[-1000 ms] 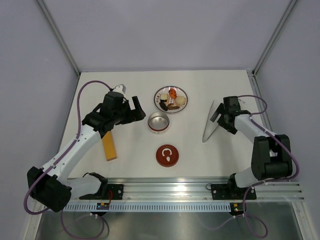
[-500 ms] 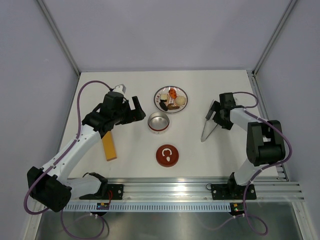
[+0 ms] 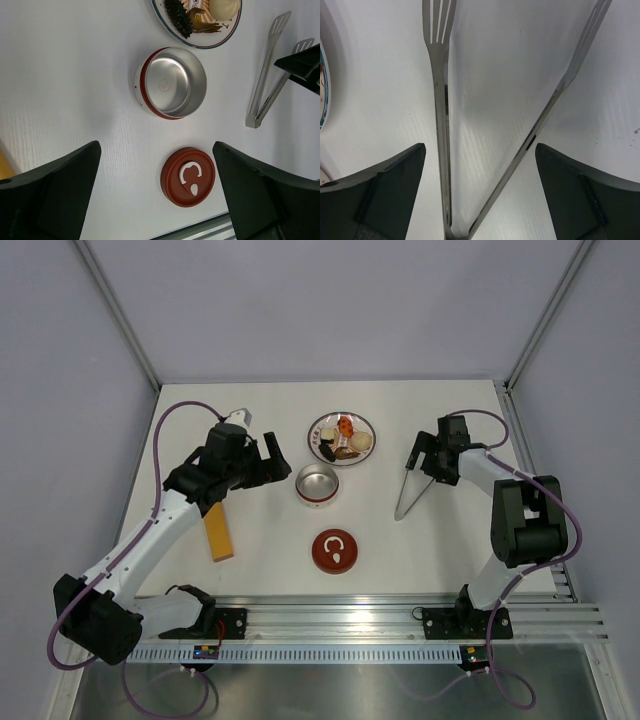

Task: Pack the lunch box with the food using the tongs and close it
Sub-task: Pick up the clamp at the center of the board.

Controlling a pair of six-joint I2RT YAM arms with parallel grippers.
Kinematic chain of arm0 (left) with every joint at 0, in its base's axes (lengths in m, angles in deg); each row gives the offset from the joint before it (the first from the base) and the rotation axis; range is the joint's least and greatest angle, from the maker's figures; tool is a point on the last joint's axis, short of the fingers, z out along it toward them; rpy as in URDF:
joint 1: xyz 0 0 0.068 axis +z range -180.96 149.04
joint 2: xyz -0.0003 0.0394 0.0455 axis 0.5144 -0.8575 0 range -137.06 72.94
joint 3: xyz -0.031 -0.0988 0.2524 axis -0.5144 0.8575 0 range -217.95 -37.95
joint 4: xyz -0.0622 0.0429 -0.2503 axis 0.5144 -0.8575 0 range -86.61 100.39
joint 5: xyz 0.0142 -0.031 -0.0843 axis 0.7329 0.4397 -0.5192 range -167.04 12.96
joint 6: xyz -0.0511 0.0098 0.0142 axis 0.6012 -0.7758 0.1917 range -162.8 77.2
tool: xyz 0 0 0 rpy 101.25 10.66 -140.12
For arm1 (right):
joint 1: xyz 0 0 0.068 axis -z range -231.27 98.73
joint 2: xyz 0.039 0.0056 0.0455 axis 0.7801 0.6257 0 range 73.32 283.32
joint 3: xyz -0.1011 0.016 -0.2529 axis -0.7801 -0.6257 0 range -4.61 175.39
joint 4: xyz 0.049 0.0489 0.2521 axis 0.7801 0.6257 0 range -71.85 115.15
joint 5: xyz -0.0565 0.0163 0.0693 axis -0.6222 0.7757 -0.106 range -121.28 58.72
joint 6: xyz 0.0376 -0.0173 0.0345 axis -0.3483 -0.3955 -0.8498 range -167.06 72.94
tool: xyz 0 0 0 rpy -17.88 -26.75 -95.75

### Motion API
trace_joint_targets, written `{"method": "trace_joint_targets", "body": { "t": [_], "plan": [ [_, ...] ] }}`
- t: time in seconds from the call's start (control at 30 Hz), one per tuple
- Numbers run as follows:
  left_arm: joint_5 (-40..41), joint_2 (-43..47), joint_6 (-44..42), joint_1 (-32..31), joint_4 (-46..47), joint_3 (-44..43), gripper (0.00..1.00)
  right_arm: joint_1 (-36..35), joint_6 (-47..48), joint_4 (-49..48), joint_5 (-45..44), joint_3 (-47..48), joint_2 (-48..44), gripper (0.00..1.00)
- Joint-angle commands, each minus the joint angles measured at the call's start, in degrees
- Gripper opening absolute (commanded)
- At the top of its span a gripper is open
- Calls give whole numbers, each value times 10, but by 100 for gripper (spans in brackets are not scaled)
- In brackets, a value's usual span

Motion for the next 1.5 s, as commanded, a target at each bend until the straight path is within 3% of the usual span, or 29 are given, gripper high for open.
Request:
{"method": "trace_joint_targets", "body": {
  "t": [0.0, 0.33, 0.6, 0.9, 1.13, 1.27, 1.47],
  "plan": [
    [-1, 19, 3, 2, 15, 4, 99, -16, -24, 14, -24, 13, -27, 99],
    [-2, 14, 4, 1, 15, 8, 99, -121, -109, 122, -163, 44, 31, 99],
    [0, 19, 2, 2, 13, 14, 99, -120, -108, 152, -238, 15, 26, 99],
    [-5, 19, 3, 1, 20, 22, 99, -103, -70, 109, -177, -8, -12, 100],
    [-5, 24, 1, 1, 20, 24, 99, -104, -118, 51, -195, -22, -14, 99],
    [-5, 26, -4, 1, 19, 23, 99, -103, -138, 38, -226, -18, -1, 99],
    [-5, 28, -7, 1, 15, 20, 99, -98, -149, 59, -204, 16, 47, 97]
  ]
}}
